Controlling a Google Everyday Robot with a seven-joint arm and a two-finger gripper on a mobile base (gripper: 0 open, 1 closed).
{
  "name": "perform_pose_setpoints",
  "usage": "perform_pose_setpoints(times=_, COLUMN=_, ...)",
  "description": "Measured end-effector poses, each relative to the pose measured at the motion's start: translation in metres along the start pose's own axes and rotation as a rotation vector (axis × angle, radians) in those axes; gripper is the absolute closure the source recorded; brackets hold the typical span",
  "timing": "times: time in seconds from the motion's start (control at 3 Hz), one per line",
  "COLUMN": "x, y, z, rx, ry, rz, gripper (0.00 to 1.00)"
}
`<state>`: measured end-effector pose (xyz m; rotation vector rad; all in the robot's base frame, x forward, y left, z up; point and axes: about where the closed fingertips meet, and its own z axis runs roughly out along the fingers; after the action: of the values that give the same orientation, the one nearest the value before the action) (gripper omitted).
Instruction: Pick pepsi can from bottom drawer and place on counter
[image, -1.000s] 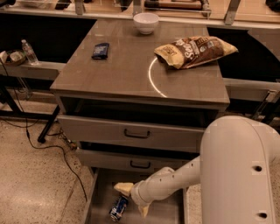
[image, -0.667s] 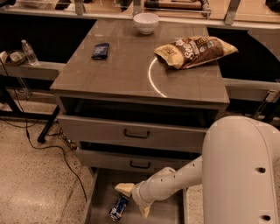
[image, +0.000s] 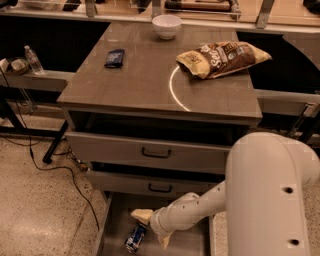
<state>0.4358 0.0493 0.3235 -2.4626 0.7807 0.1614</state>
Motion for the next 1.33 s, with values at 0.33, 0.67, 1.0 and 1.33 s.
perform_pose_setpoints(times=0.33, x=0.016, y=-0.001, z=0.032, rx=0.060, ry=0.014, rz=0.030, gripper=0.00)
perform_pose_setpoints(times=0.67, x=0.022, y=-0.007, z=0.063, rx=0.096, ry=0.028, rz=0.019, gripper=0.00)
perform_pose_setpoints(times=1.0, x=0.022, y=-0.007, z=0.091, rx=0.105, ry=0.050, rz=-0.002, gripper=0.00)
perform_pose_setpoints(times=1.33, x=0.006, y=-0.007, z=0.119, rx=0.172, ry=0.055, rz=-0.014, gripper=0.00)
